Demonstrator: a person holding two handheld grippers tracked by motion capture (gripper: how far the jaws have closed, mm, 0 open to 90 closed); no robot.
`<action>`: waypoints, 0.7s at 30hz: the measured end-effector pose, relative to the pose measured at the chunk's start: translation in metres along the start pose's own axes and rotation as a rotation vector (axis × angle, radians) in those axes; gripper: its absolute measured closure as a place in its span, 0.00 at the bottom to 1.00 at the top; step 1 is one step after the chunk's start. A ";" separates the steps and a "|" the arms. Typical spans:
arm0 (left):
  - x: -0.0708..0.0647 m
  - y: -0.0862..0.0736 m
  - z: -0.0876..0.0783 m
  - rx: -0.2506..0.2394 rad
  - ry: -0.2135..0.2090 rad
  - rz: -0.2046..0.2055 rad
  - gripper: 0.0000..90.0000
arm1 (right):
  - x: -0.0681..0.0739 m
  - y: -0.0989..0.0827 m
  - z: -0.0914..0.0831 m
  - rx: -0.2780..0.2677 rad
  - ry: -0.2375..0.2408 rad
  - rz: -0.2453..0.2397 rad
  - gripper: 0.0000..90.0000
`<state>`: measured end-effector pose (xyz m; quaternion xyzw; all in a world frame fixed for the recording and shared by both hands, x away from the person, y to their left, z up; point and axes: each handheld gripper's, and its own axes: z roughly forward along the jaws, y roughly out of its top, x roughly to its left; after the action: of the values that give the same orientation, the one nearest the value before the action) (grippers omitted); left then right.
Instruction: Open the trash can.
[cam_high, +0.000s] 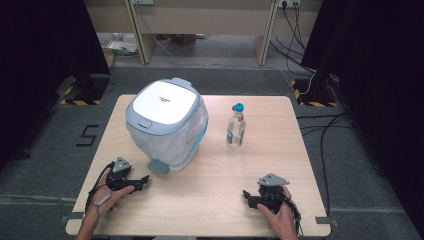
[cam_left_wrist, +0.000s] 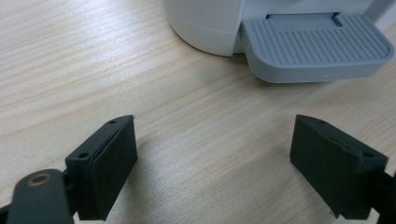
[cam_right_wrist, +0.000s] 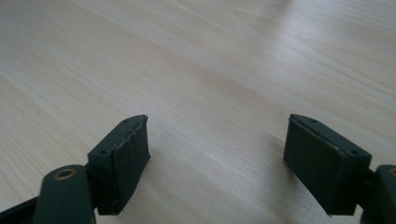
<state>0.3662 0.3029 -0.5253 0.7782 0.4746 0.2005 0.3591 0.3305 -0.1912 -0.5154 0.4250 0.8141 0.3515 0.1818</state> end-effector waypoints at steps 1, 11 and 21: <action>0.000 0.000 0.000 -0.002 -0.002 -0.004 0.16 | 0.001 0.001 0.000 -0.007 -0.002 0.008 0.20; 0.024 0.005 -0.002 -0.062 0.019 -0.138 0.19 | 0.028 0.053 0.010 -0.100 0.030 -0.083 0.35; 0.031 0.027 0.012 -0.084 0.053 -0.180 0.20 | 0.058 0.107 0.055 -0.116 0.086 -0.116 0.43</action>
<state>0.4044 0.3182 -0.5140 0.7111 0.5429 0.2077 0.3955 0.3907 -0.0786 -0.4750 0.3504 0.8227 0.4048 0.1909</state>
